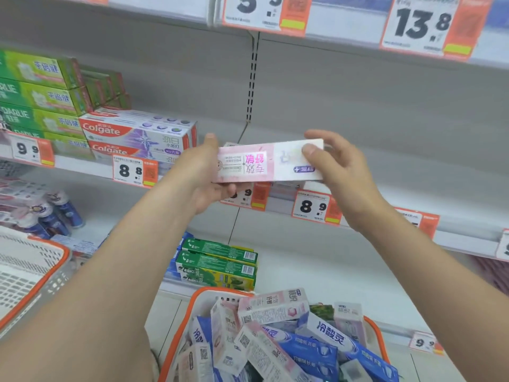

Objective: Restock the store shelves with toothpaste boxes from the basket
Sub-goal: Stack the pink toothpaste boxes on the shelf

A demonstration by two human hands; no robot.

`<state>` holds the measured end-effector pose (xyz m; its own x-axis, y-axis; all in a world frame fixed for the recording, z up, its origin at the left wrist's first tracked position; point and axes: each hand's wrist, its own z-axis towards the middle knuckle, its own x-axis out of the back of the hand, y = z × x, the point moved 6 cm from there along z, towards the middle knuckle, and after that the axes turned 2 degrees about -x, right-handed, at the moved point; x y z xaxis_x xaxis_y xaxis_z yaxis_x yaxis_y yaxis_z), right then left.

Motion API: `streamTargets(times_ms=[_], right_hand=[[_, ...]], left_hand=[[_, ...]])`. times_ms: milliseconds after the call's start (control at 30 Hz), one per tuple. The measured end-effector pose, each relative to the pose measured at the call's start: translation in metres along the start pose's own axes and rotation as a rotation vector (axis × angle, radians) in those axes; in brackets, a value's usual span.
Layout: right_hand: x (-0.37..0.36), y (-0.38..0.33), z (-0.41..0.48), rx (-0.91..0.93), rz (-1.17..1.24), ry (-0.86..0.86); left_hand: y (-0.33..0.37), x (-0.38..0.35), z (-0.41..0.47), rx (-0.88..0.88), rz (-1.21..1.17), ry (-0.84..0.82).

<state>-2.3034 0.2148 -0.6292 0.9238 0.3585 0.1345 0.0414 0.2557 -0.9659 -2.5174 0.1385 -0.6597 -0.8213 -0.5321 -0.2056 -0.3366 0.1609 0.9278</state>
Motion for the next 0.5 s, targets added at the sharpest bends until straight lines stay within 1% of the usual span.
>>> streamTargets(times_ms=[67,133,167,200,233,267,300,333,367,400,433,467,500], right_hand=[[0.005,0.014,-0.01,-0.121,0.206,0.004],[0.012,0.02,-0.014,-0.188,0.377,0.112],[0.018,0.02,-0.016,-0.21,0.424,0.201],[0.024,0.019,-0.018,-0.226,0.429,0.293],[0.031,0.018,-0.02,-0.227,0.397,0.372],[0.037,0.015,-0.022,-0.207,0.338,0.424],[0.041,0.012,-0.025,-0.169,0.253,0.44],[0.041,0.006,-0.027,-0.119,0.149,0.425],[0.039,0.001,-0.029,-0.065,0.038,0.389],[0.033,-0.005,-0.03,-0.016,-0.063,0.336],[0.026,-0.009,-0.032,0.023,-0.155,0.289],[0.02,-0.012,-0.034,0.055,-0.241,0.261],[0.015,-0.015,-0.035,0.097,-0.323,0.25]], left_hand=[[-0.008,-0.016,-0.007,0.07,-0.117,-0.063],[-0.019,-0.028,-0.012,0.146,-0.15,-0.122],[-0.025,-0.029,-0.012,0.138,-0.043,-0.145],[-0.025,-0.029,-0.015,0.073,0.168,-0.149],[-0.023,-0.028,-0.015,-0.049,0.407,-0.124],[-0.017,-0.029,-0.016,-0.213,0.586,-0.074],[-0.01,-0.034,-0.021,-0.361,0.651,-0.066],[-0.009,-0.042,-0.026,-0.441,0.627,-0.132],[-0.012,-0.053,-0.03,-0.463,0.564,-0.255],[-0.016,-0.062,-0.034,-0.437,0.479,-0.381],[-0.02,-0.07,-0.039,-0.391,0.4,-0.469],[-0.021,-0.075,-0.044,-0.362,0.321,-0.52],[-0.021,-0.076,-0.045,-0.351,0.265,-0.514]])
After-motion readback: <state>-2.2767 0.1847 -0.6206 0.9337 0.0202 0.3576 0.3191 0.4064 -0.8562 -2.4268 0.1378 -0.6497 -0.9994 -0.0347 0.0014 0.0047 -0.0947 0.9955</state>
